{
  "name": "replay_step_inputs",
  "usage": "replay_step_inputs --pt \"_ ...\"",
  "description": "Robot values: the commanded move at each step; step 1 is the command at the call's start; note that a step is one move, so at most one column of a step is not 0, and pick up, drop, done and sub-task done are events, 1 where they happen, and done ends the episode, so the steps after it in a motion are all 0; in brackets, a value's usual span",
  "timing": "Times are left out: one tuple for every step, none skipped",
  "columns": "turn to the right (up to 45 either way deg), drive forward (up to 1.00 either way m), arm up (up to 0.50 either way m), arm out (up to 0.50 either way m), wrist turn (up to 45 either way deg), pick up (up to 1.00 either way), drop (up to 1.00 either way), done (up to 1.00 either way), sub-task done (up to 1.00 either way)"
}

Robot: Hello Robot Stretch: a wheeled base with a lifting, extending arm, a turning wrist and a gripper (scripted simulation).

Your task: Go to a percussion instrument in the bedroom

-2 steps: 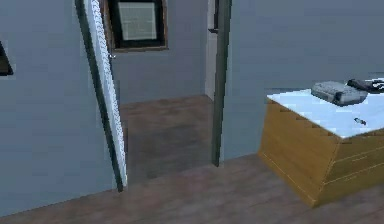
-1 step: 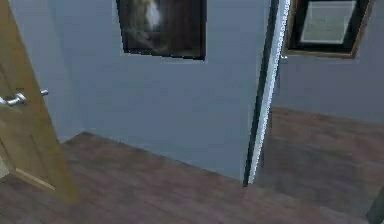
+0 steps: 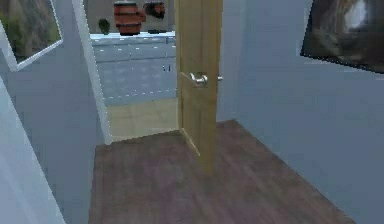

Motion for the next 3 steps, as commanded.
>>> replay_step_inputs --pt "-21.0 0.0 0.0 0.0 0.0 0.0 0.0 0.0 0.0" --pt "0.0 0.25 0.0 0.0 0.0 0.0 0.0 0.0 0.0" --pt "3.0 0.0 0.0 0.0 0.0 0.0 0.0 0.0 0.0"
